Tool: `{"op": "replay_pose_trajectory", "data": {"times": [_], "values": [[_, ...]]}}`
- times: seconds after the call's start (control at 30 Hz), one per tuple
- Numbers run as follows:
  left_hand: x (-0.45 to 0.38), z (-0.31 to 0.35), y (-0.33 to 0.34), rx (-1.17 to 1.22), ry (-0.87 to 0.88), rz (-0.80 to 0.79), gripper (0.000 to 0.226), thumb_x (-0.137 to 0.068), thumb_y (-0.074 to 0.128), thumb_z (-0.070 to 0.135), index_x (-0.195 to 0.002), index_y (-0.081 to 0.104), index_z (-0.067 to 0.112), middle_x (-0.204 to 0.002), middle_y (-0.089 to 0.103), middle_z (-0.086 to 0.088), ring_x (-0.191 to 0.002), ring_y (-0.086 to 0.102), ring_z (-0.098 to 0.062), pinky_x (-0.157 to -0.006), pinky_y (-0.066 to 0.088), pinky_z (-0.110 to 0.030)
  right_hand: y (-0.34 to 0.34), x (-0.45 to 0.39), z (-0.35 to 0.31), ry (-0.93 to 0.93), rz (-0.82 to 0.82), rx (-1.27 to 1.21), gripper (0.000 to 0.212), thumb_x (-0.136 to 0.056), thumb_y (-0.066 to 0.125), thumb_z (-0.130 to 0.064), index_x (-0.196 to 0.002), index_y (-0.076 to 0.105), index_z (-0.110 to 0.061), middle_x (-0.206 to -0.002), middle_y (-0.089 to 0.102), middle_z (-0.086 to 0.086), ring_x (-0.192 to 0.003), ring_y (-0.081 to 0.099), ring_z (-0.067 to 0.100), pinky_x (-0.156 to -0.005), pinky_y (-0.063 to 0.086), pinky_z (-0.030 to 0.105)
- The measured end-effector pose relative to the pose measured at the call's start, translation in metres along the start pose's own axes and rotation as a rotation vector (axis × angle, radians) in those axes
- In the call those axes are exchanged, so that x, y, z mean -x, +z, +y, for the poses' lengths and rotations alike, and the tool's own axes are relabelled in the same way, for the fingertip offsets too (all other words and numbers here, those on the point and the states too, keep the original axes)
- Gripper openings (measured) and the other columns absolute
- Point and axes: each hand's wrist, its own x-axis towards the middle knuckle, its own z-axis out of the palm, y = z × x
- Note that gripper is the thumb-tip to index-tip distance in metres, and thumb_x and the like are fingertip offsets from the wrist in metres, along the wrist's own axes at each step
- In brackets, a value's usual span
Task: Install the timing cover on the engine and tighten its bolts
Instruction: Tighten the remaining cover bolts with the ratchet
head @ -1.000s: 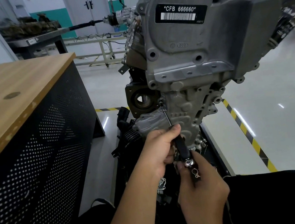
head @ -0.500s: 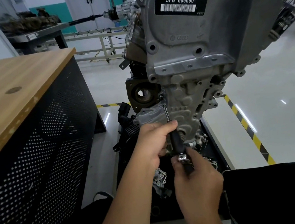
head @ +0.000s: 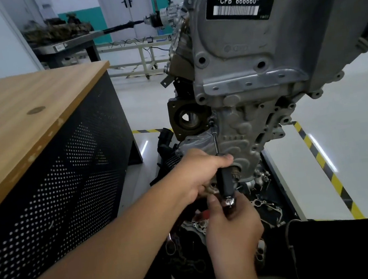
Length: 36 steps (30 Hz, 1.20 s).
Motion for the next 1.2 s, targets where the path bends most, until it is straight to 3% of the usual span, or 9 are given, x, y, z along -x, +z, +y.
{"op": "replay_pose_trajectory", "data": {"times": [0.13,0.3,0.47,0.57,0.7,0.77,0.97,1.07,1.2], "values": [[0.000,-0.011,0.015,0.153,0.102,0.067,0.043,-0.080,0.084,0.036,-0.053,0.056,0.019,-0.046,0.054,0.006,-0.034,0.050,-0.008,-0.040,0.037,-0.016,-0.007,0.001,0.008,-0.212,0.139,0.049,0.025,-0.090,0.075,-0.029,-0.113,0.073,-0.021,-0.081,0.076,-0.005,-0.076,0.071,0.003,-0.067,0.047,0.005],[0.006,-0.006,0.015,0.219,-0.008,-0.084,0.031,-0.086,0.077,0.044,-0.079,0.070,0.015,-0.048,0.057,0.004,-0.032,0.047,-0.009,-0.038,0.035,-0.015,-0.018,-0.005,-0.010,0.221,-0.163,-0.668,0.019,-0.098,0.065,-0.025,-0.105,0.073,-0.008,-0.093,0.080,0.013,-0.088,0.079,0.029,-0.068,0.064,0.033],[0.010,-0.006,0.007,0.222,0.045,-0.039,0.027,-0.091,0.075,0.034,-0.085,0.063,0.011,-0.042,0.048,0.009,-0.029,0.037,-0.005,-0.035,0.022,-0.011,-0.021,-0.006,0.000,-0.173,-0.042,0.043,0.010,-0.090,0.077,-0.022,-0.100,0.074,-0.021,-0.072,0.073,-0.008,-0.065,0.066,0.005,-0.063,0.043,0.002],[0.011,-0.011,0.014,0.165,0.096,0.034,0.031,-0.086,0.078,0.042,-0.080,0.066,0.014,-0.049,0.054,0.008,-0.036,0.044,-0.006,-0.039,0.029,-0.014,-0.021,-0.006,0.001,-0.196,0.012,0.143,0.010,-0.091,0.075,-0.027,-0.100,0.074,-0.023,-0.068,0.071,-0.007,-0.061,0.065,0.003,-0.058,0.038,0.005],[0.011,-0.005,0.012,0.147,0.016,-0.076,0.028,-0.089,0.075,0.037,-0.079,0.071,0.012,-0.045,0.057,0.008,-0.028,0.041,-0.002,-0.033,0.025,-0.009,-0.018,-0.002,-0.014,0.301,-0.171,-0.526,0.015,-0.099,0.066,-0.020,-0.103,0.074,-0.008,-0.091,0.080,0.007,-0.086,0.079,0.021,-0.072,0.064,0.032],[0.011,-0.003,0.009,0.130,-0.016,-0.106,0.030,-0.089,0.075,0.038,-0.085,0.070,0.009,-0.045,0.055,0.007,-0.027,0.037,-0.003,-0.033,0.022,-0.009,-0.016,-0.002,-0.015,0.377,-0.203,-0.601,0.016,-0.100,0.065,-0.019,-0.104,0.073,-0.006,-0.094,0.080,0.012,-0.089,0.079,0.027,-0.072,0.065,0.032],[0.006,-0.012,0.015,0.176,0.084,0.043,0.031,-0.079,0.085,0.037,-0.081,0.069,0.010,-0.059,0.067,0.001,-0.050,0.061,-0.014,-0.049,0.042,-0.021,-0.023,-0.005,0.002,-0.269,0.022,0.412,0.007,-0.089,0.076,-0.032,-0.088,0.070,-0.028,-0.064,0.068,-0.010,-0.061,0.064,0.005,-0.057,0.044,0.021],[0.007,-0.010,0.017,0.140,0.068,0.010,0.032,-0.082,0.082,0.040,-0.067,0.069,0.015,-0.062,0.067,-0.002,-0.050,0.060,-0.015,-0.048,0.043,-0.019,-0.022,-0.007,-0.003,-0.028,-0.020,0.042,0.011,-0.092,0.076,-0.026,-0.082,0.074,-0.023,-0.069,0.074,-0.005,-0.067,0.071,0.008,-0.063,0.054,0.028],[0.008,-0.003,-0.002,-0.016,-0.033,-0.181,0.033,-0.087,0.073,0.046,-0.074,0.073,0.016,-0.053,0.056,0.001,-0.033,0.032,-0.005,-0.035,0.020,-0.013,-0.022,-0.005,-0.020,0.476,-0.345,-0.692,0.022,-0.092,0.070,-0.021,-0.097,0.078,-0.001,-0.099,0.078,0.021,-0.093,0.077,0.035,-0.074,0.065,0.039]]}}
